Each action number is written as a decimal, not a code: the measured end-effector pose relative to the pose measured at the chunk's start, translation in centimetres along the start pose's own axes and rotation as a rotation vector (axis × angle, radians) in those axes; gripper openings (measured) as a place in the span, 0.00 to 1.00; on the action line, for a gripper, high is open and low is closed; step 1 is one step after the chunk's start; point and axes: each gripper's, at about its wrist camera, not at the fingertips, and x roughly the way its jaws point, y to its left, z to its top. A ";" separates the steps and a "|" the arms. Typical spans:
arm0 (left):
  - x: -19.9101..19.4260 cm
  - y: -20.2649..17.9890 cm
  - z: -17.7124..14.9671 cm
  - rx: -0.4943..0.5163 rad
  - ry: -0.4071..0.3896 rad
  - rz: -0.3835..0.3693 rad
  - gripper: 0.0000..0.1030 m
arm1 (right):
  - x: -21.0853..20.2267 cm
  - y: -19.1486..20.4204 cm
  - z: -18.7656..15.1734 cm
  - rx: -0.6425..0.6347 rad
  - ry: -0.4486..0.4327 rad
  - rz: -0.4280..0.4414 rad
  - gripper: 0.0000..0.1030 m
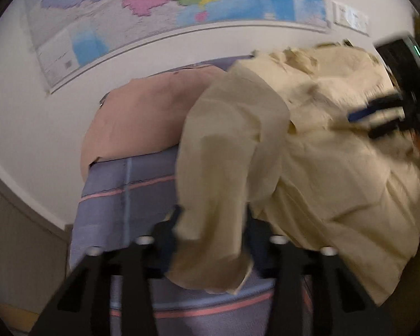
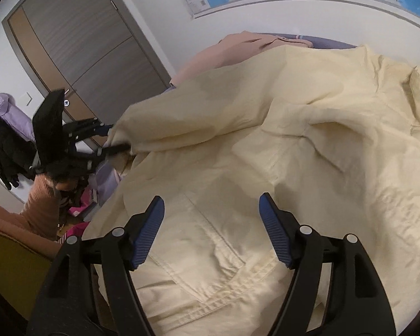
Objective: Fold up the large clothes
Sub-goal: 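Grasp the jacket hem with the right tool and lift it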
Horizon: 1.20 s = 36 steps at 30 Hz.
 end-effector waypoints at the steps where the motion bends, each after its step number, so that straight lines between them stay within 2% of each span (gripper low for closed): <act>1: -0.4 0.7 0.9 -0.017 -0.010 0.006 0.24 | -0.2 0.2 -0.3 0.002 -0.003 0.011 0.68; 4: -2.3 1.7 3.5 -0.030 -0.049 -0.028 0.18 | -1.3 0.5 -0.5 0.013 -0.031 0.025 0.68; 8: -5.2 2.0 9.1 -0.043 -0.087 -0.146 0.17 | -3.6 0.3 -0.6 0.041 -0.094 0.077 0.68; 10: -6.0 1.3 11.8 -0.031 -0.085 -0.184 0.17 | -4.5 0.5 -0.4 0.039 -0.127 0.086 0.69; 13: -6.1 -0.8 14.0 0.010 -0.085 -0.219 0.17 | -5.2 1.0 -0.4 0.038 -0.160 0.151 0.69; 16: -5.0 -2.5 15.0 0.033 -0.068 -0.231 0.20 | -4.7 2.5 0.0 0.001 -0.167 0.209 0.69; 19: -3.0 -3.9 15.2 0.046 -0.026 -0.258 0.21 | -2.5 5.1 0.8 -0.058 -0.152 0.295 0.69; 23: -1.2 -4.9 15.0 0.024 0.014 -0.283 0.21 | 2.1 8.2 2.3 -0.076 -0.145 0.339 0.72; 25: -0.9 -5.0 15.0 0.007 0.023 -0.291 0.23 | 4.2 9.0 2.7 -0.049 -0.104 0.369 0.61; 26: -0.9 -5.0 15.0 0.002 0.025 -0.289 0.25 | 4.7 9.2 2.7 -0.045 -0.095 0.397 0.40; 27: -1.0 -5.1 15.0 0.002 0.027 -0.282 0.28 | 4.9 9.4 2.8 -0.038 -0.094 0.443 0.12; 28: -1.2 -5.1 15.1 0.004 0.027 -0.280 0.40 | 4.6 9.4 2.9 -0.026 -0.101 0.469 0.05; 29: -1.6 -4.9 15.1 0.003 0.015 -0.281 0.53 | 3.7 8.9 3.1 0.004 -0.122 0.528 0.05; 30: -2.2 -4.6 15.3 -0.002 -0.001 -0.298 0.58 | 1.6 8.2 3.1 0.037 -0.166 0.603 0.04; 31: -3.0 -4.2 15.3 -0.007 -0.027 -0.324 0.60 | -0.1 7.5 3.1 0.051 -0.198 0.636 0.04; 33: -5.6 -2.8 15.1 -0.035 -0.134 -0.388 0.65 | -4.9 5.3 2.5 0.089 -0.286 0.683 0.04; 34: -6.7 -2.1 14.8 -0.053 -0.191 -0.414 0.73 | -6.4 4.3 2.2 0.113 -0.318 0.691 0.04; 35: -7.4 -1.7 14.5 -0.059 -0.235 -0.421 0.78 | -8.8 2.4 1.3 0.169 -0.366 0.702 0.04; 36: -7.7 -1.5 14.0 -0.058 -0.262 -0.413 0.78 | -10.4 0.3 0.4 0.236 -0.395 0.694 0.08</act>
